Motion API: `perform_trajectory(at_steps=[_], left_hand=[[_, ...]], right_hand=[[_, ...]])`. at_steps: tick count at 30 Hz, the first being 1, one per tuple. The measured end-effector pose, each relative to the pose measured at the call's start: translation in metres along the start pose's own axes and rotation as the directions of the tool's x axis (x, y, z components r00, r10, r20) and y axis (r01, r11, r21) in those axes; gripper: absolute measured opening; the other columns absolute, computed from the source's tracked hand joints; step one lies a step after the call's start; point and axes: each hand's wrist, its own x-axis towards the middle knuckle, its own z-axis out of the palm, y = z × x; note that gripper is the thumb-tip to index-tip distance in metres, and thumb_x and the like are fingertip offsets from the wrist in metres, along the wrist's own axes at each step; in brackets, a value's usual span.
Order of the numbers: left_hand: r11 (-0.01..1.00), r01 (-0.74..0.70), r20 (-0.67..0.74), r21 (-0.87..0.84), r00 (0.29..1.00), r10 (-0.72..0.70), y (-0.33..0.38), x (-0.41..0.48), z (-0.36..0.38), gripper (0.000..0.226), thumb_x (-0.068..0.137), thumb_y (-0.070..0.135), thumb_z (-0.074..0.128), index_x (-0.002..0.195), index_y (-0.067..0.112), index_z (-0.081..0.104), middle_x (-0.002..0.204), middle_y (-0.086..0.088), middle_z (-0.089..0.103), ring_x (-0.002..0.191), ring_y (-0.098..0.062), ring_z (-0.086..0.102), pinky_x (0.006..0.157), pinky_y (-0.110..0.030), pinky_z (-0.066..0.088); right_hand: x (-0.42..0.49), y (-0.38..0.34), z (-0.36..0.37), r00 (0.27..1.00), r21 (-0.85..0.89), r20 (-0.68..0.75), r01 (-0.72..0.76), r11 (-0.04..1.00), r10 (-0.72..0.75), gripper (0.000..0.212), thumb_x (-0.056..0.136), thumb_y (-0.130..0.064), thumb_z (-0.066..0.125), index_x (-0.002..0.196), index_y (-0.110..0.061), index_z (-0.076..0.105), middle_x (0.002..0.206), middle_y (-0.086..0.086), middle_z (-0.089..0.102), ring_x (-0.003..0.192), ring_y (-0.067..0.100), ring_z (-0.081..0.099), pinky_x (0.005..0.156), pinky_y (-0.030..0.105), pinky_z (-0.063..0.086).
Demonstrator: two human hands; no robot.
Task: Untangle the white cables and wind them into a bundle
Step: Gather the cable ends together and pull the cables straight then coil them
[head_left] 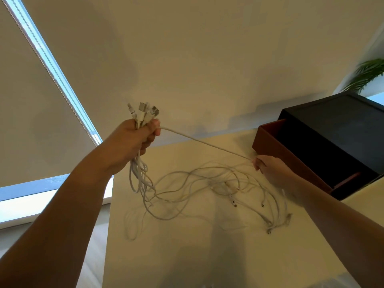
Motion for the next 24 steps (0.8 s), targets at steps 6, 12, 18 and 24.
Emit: perform_trajectory(at_steps=[6, 12, 18, 24], left_hand=[[0.999, 0.001, -0.062, -0.043, 0.998, -0.004, -0.004, 0.008, -0.013, 0.033, 0.102, 0.028, 0.045, 0.073, 0.014, 0.054, 0.047, 0.013, 0.036, 0.042, -0.003, 0.029, 0.038, -0.013, 0.027], [0.969, 0.105, -0.184, 0.223, 0.981, -0.064, -0.018, 0.014, -0.027, 0.026, 0.098, 0.034, 0.051, 0.095, 0.018, 0.07, 0.082, -0.017, 0.064, 0.053, -0.027, 0.042, 0.053, -0.028, 0.042], [0.927, 0.117, -0.356, 0.355, 0.934, 0.019, -0.019, 0.011, -0.009, 0.034, 0.094, 0.043, 0.055, 0.102, 0.011, 0.065, 0.076, -0.007, 0.06, 0.078, -0.026, 0.052, 0.074, -0.03, 0.035], [0.962, -0.106, 0.282, 0.251, 0.959, 0.032, 0.006, -0.013, 0.07, 0.03, 0.098, 0.026, 0.054, 0.126, 0.019, 0.062, 0.109, 0.015, 0.067, 0.1, 0.009, 0.047, 0.085, -0.037, 0.041]], right_hand=[[-0.004, 0.017, 0.003, 0.998, 0.007, 0.026, -0.059, 0.998, 0.058, 0.035, 0.103, -0.017, 0.031, 0.075, -0.01, 0.05, 0.096, -0.01, 0.053, 0.1, 0.011, 0.048, 0.079, 0.027, 0.032], [-0.012, 0.0, -0.016, 1.0, 0.145, 0.024, 0.013, 0.989, -0.016, 0.035, 0.102, -0.016, 0.037, 0.071, -0.013, 0.054, 0.076, -0.013, 0.052, 0.077, 0.005, 0.048, 0.066, 0.018, 0.034], [-0.039, -0.034, -0.04, 0.991, 0.047, 0.046, 0.122, 0.991, -0.124, 0.031, 0.102, -0.019, 0.041, 0.079, -0.008, 0.058, 0.072, -0.018, 0.054, 0.069, -0.013, 0.05, 0.064, 0.006, 0.035], [-0.051, -0.098, -0.032, 0.914, 0.064, 0.077, 0.395, 0.916, -0.399, 0.031, 0.1, -0.029, 0.043, 0.079, -0.013, 0.059, 0.065, -0.003, 0.056, 0.059, 0.016, 0.051, 0.061, 0.032, 0.039]])
